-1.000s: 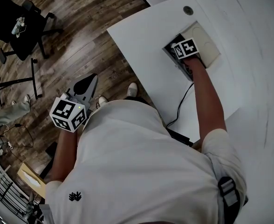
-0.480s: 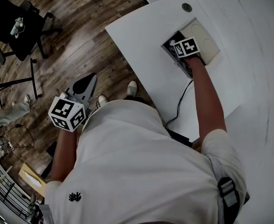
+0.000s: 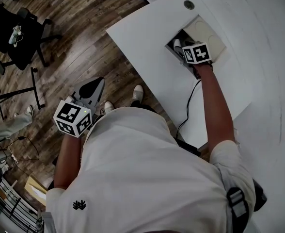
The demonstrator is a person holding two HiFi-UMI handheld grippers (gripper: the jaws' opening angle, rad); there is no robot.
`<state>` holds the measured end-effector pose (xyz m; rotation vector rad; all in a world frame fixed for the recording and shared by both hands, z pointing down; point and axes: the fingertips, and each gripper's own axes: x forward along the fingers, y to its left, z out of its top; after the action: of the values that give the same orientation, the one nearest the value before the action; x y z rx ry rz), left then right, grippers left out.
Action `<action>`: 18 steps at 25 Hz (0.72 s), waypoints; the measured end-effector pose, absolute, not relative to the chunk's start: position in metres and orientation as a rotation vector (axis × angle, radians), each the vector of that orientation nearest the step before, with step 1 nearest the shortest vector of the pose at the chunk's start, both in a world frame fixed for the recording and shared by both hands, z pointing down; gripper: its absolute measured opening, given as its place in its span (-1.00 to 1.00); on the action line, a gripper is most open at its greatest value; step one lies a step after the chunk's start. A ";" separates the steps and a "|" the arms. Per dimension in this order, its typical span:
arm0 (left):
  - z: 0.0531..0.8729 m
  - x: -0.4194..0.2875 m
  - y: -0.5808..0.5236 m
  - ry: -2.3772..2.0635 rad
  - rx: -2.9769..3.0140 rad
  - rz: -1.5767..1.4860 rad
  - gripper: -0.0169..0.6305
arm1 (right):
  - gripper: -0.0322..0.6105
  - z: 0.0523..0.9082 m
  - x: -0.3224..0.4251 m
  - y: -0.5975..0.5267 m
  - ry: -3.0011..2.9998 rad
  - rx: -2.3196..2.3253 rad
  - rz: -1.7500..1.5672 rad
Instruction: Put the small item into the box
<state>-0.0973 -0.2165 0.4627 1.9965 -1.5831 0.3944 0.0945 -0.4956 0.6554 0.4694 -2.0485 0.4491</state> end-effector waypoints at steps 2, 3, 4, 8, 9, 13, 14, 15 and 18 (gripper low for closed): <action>0.465 -0.096 -0.213 -1.565 2.017 0.398 -0.93 | -0.21 0.648 0.098 -0.490 -2.071 0.509 0.439; 0.466 -0.096 -0.211 -1.556 2.029 0.400 -0.93 | -0.22 0.643 0.099 -0.487 -2.085 0.527 0.433; 0.466 -0.096 -0.209 -1.547 2.042 0.402 -0.93 | -0.26 0.638 0.100 -0.482 -2.102 0.546 0.428; 0.469 -0.093 -0.197 -1.506 2.090 0.406 -0.93 | -0.51 0.621 0.105 -0.456 -2.171 0.637 0.426; 0.471 -0.092 -0.194 -1.493 2.101 0.402 -0.93 | -0.57 0.618 0.108 -0.448 -2.185 0.664 0.436; 0.458 -0.103 -0.179 -1.443 2.144 0.382 -0.93 | -0.83 0.590 0.105 -0.401 -2.220 0.733 0.455; 0.451 -0.108 -0.174 -1.432 2.157 0.378 -0.93 | -0.84 0.581 0.102 -0.386 -2.223 0.740 0.455; 0.445 -0.113 -0.169 -1.422 2.171 0.374 -0.93 | -0.85 0.574 0.097 -0.370 -2.230 0.743 0.460; 0.437 -0.121 -0.153 -1.397 2.212 0.361 -0.93 | -0.87 0.561 0.084 -0.321 -2.261 0.736 0.481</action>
<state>-0.1214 -0.1529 0.4367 2.2124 -1.3970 0.3612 0.0842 -0.3205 0.5614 0.7364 -2.2608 0.4809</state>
